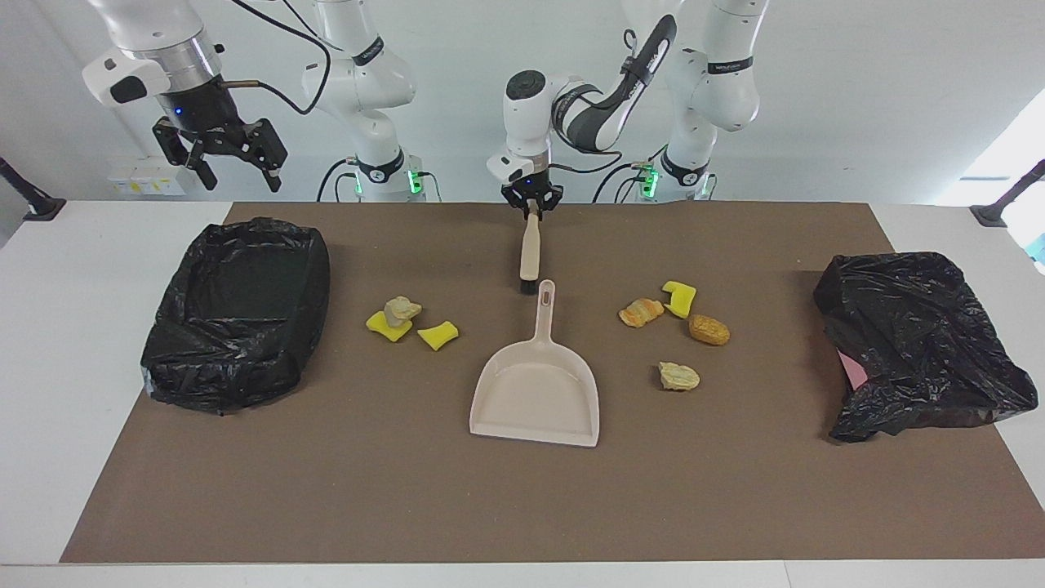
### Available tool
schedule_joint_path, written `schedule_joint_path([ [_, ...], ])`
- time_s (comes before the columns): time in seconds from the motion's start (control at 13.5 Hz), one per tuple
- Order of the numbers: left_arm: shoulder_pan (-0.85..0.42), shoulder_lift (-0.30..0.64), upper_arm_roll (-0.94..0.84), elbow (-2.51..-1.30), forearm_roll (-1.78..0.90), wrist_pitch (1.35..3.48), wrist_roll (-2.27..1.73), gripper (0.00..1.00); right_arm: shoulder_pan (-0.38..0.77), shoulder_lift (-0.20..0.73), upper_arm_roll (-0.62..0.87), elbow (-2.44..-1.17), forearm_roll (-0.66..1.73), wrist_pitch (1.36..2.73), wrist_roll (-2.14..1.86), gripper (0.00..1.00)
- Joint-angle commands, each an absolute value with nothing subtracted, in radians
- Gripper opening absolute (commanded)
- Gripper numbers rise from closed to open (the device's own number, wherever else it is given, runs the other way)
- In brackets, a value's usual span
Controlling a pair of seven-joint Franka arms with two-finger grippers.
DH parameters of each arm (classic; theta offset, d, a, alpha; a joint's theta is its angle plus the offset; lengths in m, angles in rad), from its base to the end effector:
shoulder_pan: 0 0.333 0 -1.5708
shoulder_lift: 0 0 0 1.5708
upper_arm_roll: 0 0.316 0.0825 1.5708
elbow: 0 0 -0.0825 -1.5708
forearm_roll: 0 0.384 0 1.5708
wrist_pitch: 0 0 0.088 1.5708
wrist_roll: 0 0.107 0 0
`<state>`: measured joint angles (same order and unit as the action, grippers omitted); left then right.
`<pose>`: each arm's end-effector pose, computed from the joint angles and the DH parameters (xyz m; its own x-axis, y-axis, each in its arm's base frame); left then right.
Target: Sweep and dump trash in bin
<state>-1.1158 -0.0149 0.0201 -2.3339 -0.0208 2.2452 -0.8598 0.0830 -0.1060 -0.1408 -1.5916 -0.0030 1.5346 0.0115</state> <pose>0.2260 -0.4406 0.3362 0.9739 -0.2188 -0.0600 -0.2216 -0.9741 -0.0458 0.5165 -0.0348 0.6677 0.9965 -0.0692 0.0478 -0.0687 -0.9976 -0.0124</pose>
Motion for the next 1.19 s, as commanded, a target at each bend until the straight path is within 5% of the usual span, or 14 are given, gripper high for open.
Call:
schedule_joint_path([
  [0.0, -1.085, -0.038, 0.035, -2.327, -0.017, 2.188, -0.867, 0.0, 0.072, -0.124, -0.135, -1.609, -0.002, 1.526, 0.015, 1.0],
  [0.45, -1.005, -0.121, 0.046, -2.283, -0.008, 1.912, -0.92, 0.0, 0.098, -0.124, -0.106, -1.631, -0.035, 1.528, 0.026, 1.0],
  [0.67, -0.856, -0.134, 0.046, -2.252, 0.017, 1.893, -0.897, 0.0, 0.179, -0.094, -0.106, -1.629, -0.051, 1.552, 0.095, 1.0],
  [1.11, -0.622, -0.124, 0.046, -2.223, 0.161, 1.879, -0.617, 0.0, 0.397, 0.096, -0.101, -1.618, -0.025, 1.732, 0.342, 1.0],
])
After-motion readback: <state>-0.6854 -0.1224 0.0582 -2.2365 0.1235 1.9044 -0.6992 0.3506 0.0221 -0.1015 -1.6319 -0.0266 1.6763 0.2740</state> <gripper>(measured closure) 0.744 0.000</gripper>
